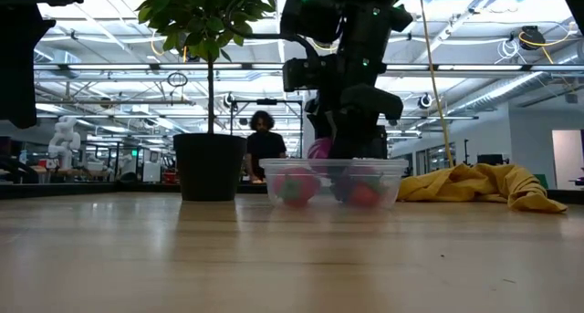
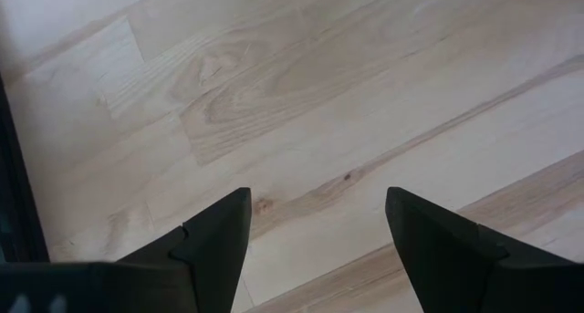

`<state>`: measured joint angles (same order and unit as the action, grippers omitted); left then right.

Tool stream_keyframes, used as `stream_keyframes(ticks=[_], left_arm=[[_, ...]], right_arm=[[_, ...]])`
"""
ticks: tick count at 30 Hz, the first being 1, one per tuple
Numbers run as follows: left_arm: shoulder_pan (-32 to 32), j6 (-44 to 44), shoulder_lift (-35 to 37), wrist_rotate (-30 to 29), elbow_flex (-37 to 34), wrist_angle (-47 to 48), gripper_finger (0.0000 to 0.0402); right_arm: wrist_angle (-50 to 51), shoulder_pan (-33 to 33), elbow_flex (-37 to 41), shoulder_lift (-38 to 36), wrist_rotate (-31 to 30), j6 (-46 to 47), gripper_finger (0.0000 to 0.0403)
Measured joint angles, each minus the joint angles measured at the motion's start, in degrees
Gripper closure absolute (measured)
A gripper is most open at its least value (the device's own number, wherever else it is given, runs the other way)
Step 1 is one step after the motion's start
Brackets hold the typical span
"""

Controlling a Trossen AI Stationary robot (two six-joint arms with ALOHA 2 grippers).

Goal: Pick and placing Produce into tupperware
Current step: Put the onion into the bin

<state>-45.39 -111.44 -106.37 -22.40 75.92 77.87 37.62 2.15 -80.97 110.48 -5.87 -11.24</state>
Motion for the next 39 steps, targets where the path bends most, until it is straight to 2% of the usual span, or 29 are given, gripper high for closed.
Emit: stream_keyframes(ticks=[21, 39], left_arm=[[0.00, 0.00, 0.00, -0.15, 0.01, 0.00, 0.0144], [-0.01, 0.00, 0.00, -0.15, 0.01, 0.00, 0.0144]], right_arm=[[-1.50, 0.00, 0.00, 0.00, -0.04, 3.06, 0.0179], [-0.67, 0.00, 0.00, 0.00, 0.04, 0.27, 0.0172]])
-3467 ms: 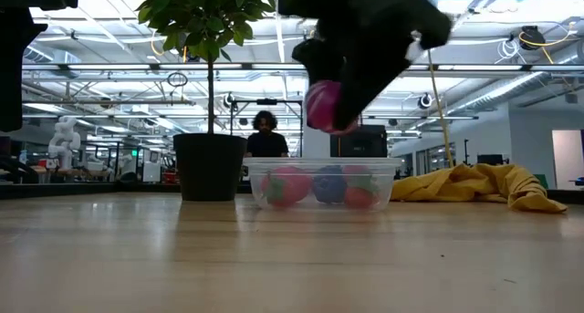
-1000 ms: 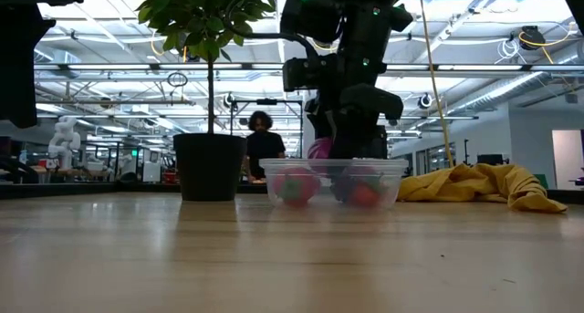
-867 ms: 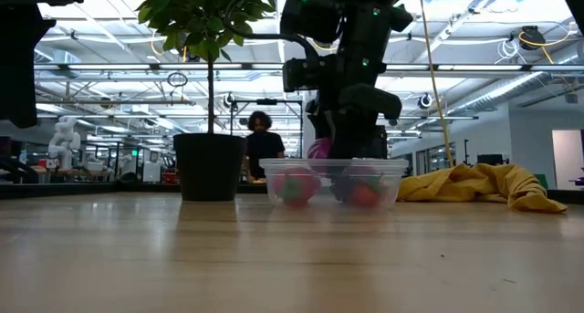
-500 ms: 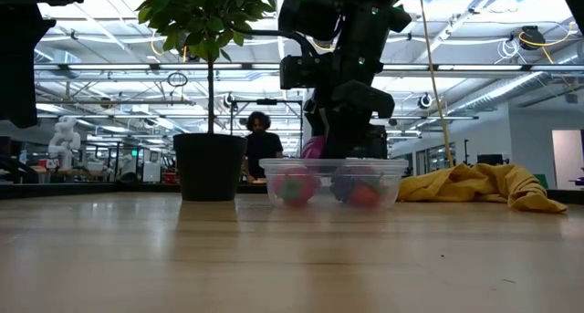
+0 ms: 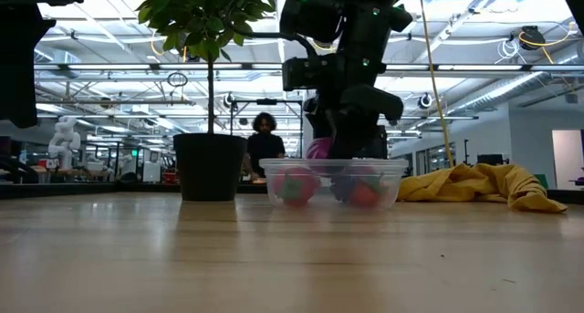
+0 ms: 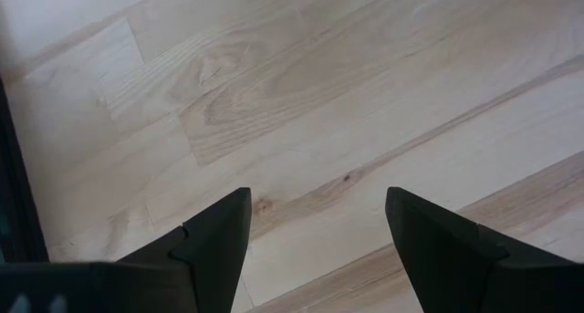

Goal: Pick and placing Produce into tupperware
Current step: Put the onion into the bin, then put the strawberry into the bin

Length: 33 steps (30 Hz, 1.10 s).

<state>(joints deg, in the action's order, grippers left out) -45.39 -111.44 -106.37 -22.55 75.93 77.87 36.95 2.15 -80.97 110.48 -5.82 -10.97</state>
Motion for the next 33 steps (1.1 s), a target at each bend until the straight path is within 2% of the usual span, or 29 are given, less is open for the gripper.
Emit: stream_keyframes(ticks=[5, 19, 28, 33], left_arm=[[0.01, 0.00, 0.00, 0.00, -0.01, 0.00, 0.0144], [0.01, 0.02, 0.00, 0.00, -0.01, 0.02, 0.0144], [0.01, 0.32, 0.00, -0.04, -0.01, -0.02, 0.0144], [-0.01, 0.33, 0.00, -0.02, -0.01, 0.02, 0.0144]], right_arm=[[-0.25, 1.36, 0.00, 0.00, -0.24, -6.47, 0.0153], [-2.22, 2.10, 0.00, -0.70, -0.45, -5.59, 0.0149], [-1.22, 2.14, -0.02, -7.55, -0.46, -1.26, 0.0149], [5.24, 3.53, -0.02, -14.25, -0.40, 5.89, 0.0149]])
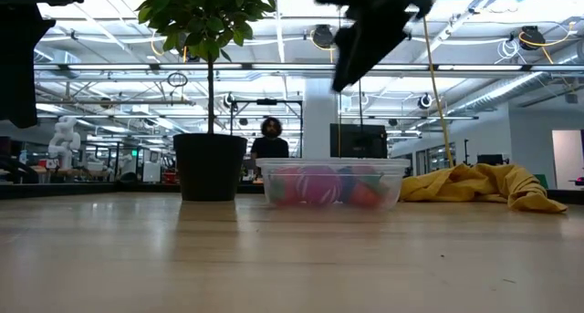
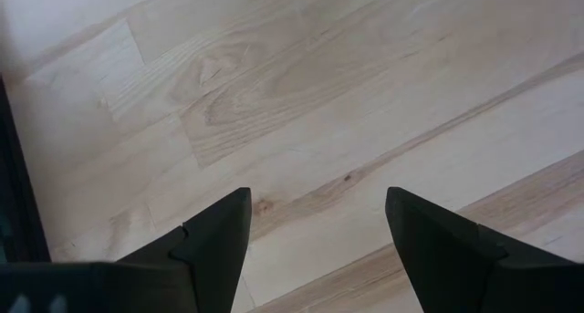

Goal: Pick and placing Produce into tupperware
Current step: Put the strawberry into the bin

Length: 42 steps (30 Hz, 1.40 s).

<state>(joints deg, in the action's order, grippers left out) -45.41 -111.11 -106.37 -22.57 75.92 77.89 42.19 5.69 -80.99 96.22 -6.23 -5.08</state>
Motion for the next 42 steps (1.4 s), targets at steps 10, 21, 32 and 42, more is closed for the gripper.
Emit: stream_keyframes(ticks=[10, 21, 32, 42], left_arm=[[0.00, 0.07, 0.00, -0.02, 0.02, -0.04, 0.0144], [0.00, 0.08, 0.00, 0.02, 0.02, -0.27, 0.0144], [0.00, 0.09, 0.00, 0.02, 0.01, -0.39, 0.0144], [-0.04, 0.15, 0.00, 0.05, 0.01, -0.38, 0.0144]], right_arm=[[15.20, 10.17, -0.02, -10.21, 0.27, 20.16, 0.0149], [14.85, 21.78, 0.97, -10.78, 0.32, 33.23, 0.0149], [8.03, 28.86, 11.88, -10.73, 3.52, 40.04, 0.0149], [-8.96, 32.35, 25.38, -10.71, 11.90, 44.90, 0.0149]])
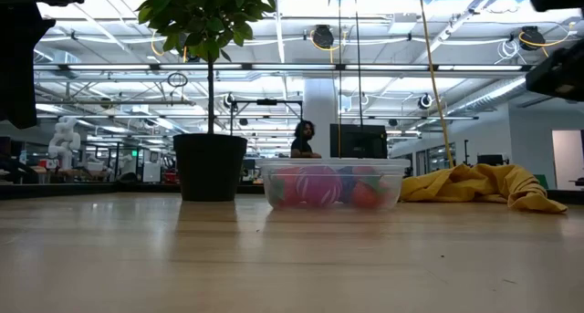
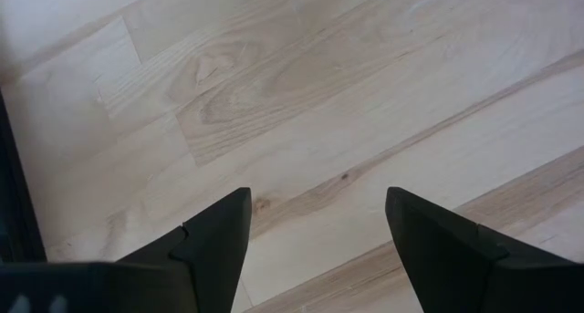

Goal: Pick and placing Produce into tupperware
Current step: Put the strawberry into the bin

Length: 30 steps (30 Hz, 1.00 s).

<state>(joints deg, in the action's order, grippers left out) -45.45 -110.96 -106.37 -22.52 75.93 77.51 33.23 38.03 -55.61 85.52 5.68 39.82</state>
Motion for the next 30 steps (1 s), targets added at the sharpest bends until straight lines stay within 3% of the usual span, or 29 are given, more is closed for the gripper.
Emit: stream_keyframes(ticks=[10, 16, 30], left_arm=[[0.02, -0.05, 0.00, 1.41, 0.01, -0.01, 0.0144], [0.02, -0.15, 0.00, 1.51, 0.01, 0.01, 0.0144], [0.04, -0.28, 0.00, 1.53, 0.00, 0.01, 0.0144]], right_arm=[[-6.22, 6.23, 2.13, 0.00, 0.37, 1.45, 0.0149], [-6.07, 9.41, 2.13, 0.00, -4.51, 1.36, 0.0149], [-6.11, 9.71, 2.15, 0.06, -7.20, 1.51, 0.0149]])
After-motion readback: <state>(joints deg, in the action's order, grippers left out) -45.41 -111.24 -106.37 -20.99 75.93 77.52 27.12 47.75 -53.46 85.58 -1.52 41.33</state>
